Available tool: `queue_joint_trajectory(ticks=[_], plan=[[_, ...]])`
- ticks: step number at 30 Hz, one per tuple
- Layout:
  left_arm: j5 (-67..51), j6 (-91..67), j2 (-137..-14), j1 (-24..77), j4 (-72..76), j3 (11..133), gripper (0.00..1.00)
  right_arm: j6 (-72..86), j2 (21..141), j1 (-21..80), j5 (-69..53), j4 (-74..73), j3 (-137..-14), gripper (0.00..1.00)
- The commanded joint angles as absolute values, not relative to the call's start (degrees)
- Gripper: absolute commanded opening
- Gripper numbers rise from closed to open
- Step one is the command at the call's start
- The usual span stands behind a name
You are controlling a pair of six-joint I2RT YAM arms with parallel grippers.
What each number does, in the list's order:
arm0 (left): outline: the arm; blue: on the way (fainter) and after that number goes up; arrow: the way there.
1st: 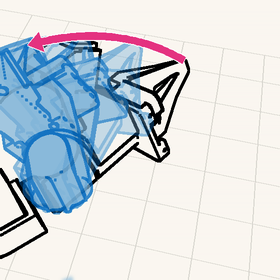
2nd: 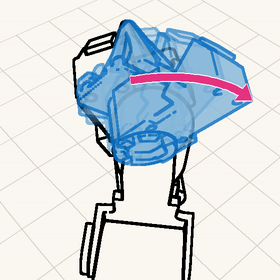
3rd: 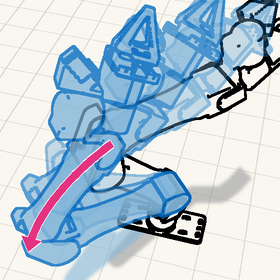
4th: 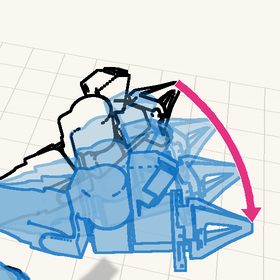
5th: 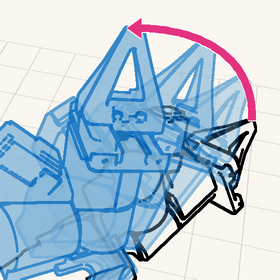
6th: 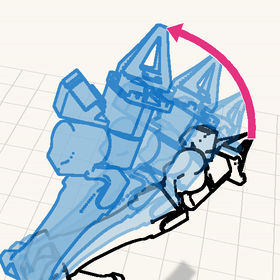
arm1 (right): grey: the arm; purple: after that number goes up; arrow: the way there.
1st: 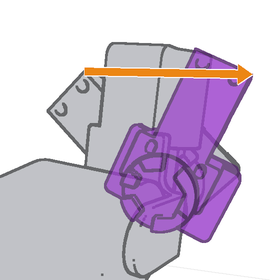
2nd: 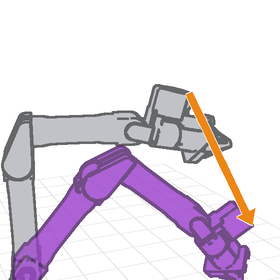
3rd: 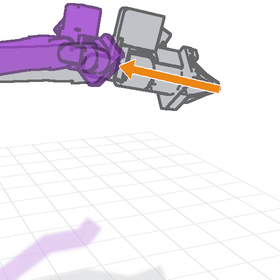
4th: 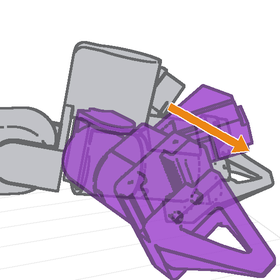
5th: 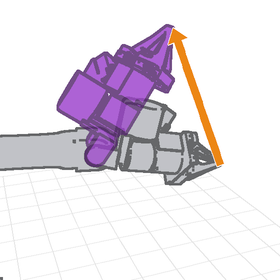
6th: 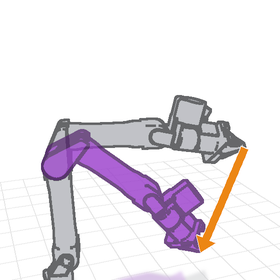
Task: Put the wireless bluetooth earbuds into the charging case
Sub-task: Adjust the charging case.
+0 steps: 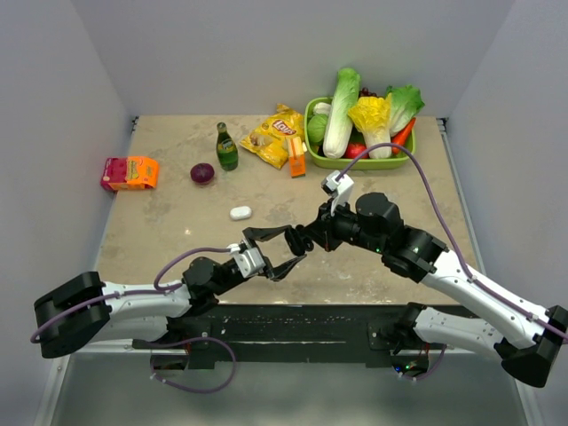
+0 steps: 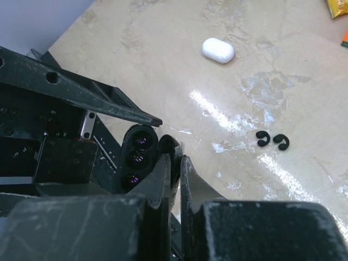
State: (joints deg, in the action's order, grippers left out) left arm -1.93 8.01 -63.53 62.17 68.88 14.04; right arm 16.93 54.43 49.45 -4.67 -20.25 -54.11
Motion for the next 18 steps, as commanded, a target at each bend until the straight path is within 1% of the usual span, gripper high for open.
queue_joint_trajectory(ticks=[1, 3, 4, 13, 18], plan=[[2.37, 5.27, -64.16, 61.79, 67.24, 13.89, 0.68, 13.10, 53.09, 49.04, -5.62, -18.89, -58.62, 0.00], [2.55, 5.19, -64.16, 61.79, 67.24, 13.89, 0.74, 13.18, 53.26, 49.13, -5.89, -18.98, -58.97, 0.00], [2.64, 5.10, -64.16, 61.79, 67.15, 13.89, 1.00, 13.18, 53.26, 49.13, -5.98, -19.16, -59.06, 0.00], [4.31, 4.92, -63.46, 61.79, 67.50, 13.27, 1.00, 13.10, 53.52, 49.22, -5.63, -19.51, -59.24, 0.00], [4.40, 2.04, -62.41, 61.79, 66.36, 12.83, 1.00, 10.73, 53.00, 49.39, -1.51, -20.22, -59.85, 0.00]])
